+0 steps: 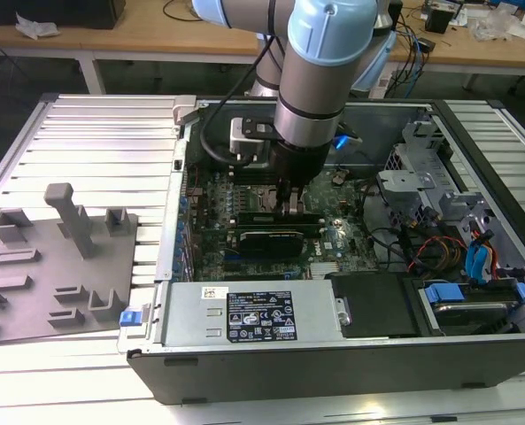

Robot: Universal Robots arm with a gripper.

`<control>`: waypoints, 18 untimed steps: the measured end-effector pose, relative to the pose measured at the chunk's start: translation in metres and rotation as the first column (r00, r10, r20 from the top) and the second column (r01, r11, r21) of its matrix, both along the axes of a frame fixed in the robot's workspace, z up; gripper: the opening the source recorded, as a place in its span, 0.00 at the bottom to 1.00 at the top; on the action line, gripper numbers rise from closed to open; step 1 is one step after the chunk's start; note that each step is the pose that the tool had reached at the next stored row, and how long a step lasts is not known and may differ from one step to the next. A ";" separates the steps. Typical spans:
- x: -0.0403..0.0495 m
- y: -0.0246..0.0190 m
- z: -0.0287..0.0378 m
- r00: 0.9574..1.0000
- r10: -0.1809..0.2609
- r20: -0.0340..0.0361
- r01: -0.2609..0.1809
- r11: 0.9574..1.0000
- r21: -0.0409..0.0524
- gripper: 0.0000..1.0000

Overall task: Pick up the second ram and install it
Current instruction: 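Insert the second ram into the second slot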

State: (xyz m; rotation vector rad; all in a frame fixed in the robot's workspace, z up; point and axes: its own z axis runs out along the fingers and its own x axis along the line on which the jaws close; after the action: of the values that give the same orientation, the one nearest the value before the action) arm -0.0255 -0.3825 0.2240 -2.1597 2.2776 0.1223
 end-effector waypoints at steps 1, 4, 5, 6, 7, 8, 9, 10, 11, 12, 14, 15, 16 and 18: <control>0.0000 0.0000 -0.0005 1.000 0.000 0.000 0.000 1.000 0.000 0.14; 0.0002 0.0001 -0.0008 1.000 0.000 0.001 0.000 1.000 0.000 0.15; 0.0002 0.0001 -0.0007 1.000 0.000 0.000 0.000 1.000 0.000 0.22; 0.0001 0.0001 -0.0007 1.000 0.000 0.000 0.000 1.000 0.000 0.22; 0.0000 0.0000 0.0006 1.000 0.000 0.000 0.000 1.000 0.000 0.22; 0.0000 0.0001 0.0122 1.000 0.000 0.000 0.000 1.000 0.000 0.22; 0.0000 0.0009 0.0213 1.000 0.000 0.000 0.000 1.000 -0.001 0.22; 0.0000 0.0018 0.0265 1.000 0.000 0.000 0.000 1.000 -0.001 0.22; -0.0001 0.0025 0.0306 1.000 0.000 0.001 0.000 1.000 -0.001 0.22; -0.0001 0.0038 0.0412 1.000 0.000 0.001 0.000 1.000 -0.003 0.13; 0.0000 0.0050 0.0572 1.000 0.000 0.001 0.000 1.000 -0.004 0.11; -0.0001 0.0050 0.0594 1.000 0.000 0.002 0.000 1.000 -0.004 0.11; -0.0001 0.0050 0.0596 1.000 0.000 0.002 0.000 1.000 -0.004 0.11; -0.0001 0.0050 0.0598 1.000 0.000 0.002 0.000 1.000 -0.004 0.11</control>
State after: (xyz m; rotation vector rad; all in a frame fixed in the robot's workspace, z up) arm -0.0256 -0.3775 0.2837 -2.1611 2.2791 0.1158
